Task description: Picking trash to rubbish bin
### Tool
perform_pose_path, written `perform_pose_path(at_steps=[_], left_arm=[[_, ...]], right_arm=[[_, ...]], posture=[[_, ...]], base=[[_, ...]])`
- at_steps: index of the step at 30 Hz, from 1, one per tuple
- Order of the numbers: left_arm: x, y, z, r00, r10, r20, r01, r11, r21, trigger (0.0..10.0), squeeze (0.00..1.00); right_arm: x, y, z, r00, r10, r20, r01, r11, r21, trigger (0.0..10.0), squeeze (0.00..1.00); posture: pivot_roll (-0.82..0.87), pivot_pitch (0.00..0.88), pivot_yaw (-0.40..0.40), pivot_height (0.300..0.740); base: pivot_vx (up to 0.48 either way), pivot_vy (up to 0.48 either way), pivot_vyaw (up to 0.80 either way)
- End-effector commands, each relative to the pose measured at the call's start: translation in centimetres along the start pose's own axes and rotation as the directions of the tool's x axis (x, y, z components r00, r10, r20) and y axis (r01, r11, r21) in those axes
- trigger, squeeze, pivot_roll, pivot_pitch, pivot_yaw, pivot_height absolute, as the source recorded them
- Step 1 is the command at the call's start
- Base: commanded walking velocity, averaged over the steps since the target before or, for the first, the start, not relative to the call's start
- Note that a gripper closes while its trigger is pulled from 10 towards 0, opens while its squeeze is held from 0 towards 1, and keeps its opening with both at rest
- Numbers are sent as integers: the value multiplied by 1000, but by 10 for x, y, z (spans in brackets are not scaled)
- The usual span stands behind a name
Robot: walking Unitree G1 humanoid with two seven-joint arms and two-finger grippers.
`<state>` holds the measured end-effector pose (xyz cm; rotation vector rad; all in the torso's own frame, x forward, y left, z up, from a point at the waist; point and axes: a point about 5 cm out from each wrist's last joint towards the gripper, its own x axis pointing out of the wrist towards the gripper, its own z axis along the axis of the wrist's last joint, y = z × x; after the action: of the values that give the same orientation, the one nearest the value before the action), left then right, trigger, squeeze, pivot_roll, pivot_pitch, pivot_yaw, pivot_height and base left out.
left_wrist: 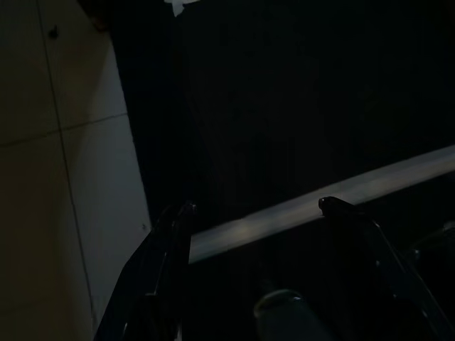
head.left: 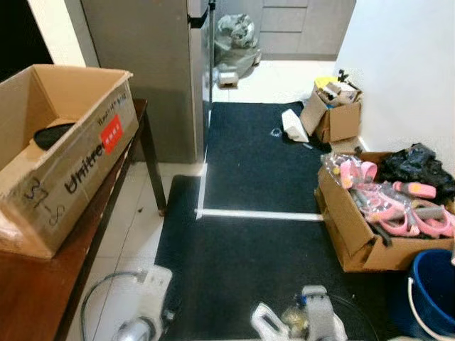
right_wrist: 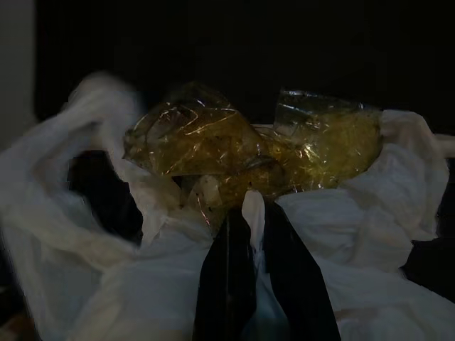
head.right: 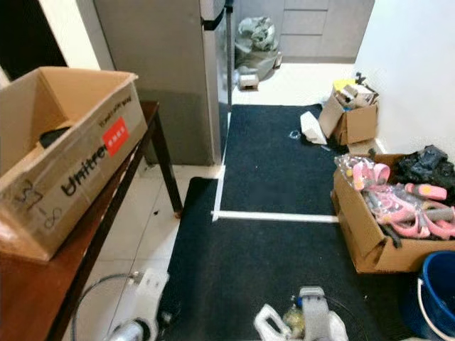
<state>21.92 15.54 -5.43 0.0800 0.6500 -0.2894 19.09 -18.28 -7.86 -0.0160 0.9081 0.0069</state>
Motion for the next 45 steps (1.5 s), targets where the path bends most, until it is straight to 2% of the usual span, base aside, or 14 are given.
perform_pose_path(at_steps=[1, 7, 18, 33, 45], left_arm=[[-2, -1, -5, 1000, -5, -19, 5, 1000, 3, 10000, 0], [-2, -1, -5, 1000, -6, -19, 6, 1000, 2, 10000, 0], [-2, -2, -6, 1000, -6, -18, 6, 1000, -1, 10000, 0], [-4, -2, -9, 1000, -4, -22, 4, 1000, 0, 10000, 0], [-6, -2, -13, 1000, 6, -19, -6, 1000, 1, 10000, 0]], right_arm=[[-1, -9, -3, 1000, -24, -14, 24, 1000, 1, 10000, 0], [-1, -9, -3, 1000, -24, -15, 24, 1000, 4, 10000, 0], [-2, -11, -5, 999, -25, -22, 25, 1000, 5, 10000, 0], [-2, -8, -7, 1000, -14, -24, 14, 1000, -4, 10000, 0], [-3, -9, -11, 999, -10, -30, 10, 1000, -12, 10000, 0]], posture=[[-59, 86, 36, 740], [-60, 86, 35, 740], [-58, 96, 33, 740], [-59, 106, 32, 740], [-60, 106, 33, 740]], base=[[368, 0, 0], [368, 0, 0], [355, 0, -649], [304, 0, 0], [0, 0, 0]])
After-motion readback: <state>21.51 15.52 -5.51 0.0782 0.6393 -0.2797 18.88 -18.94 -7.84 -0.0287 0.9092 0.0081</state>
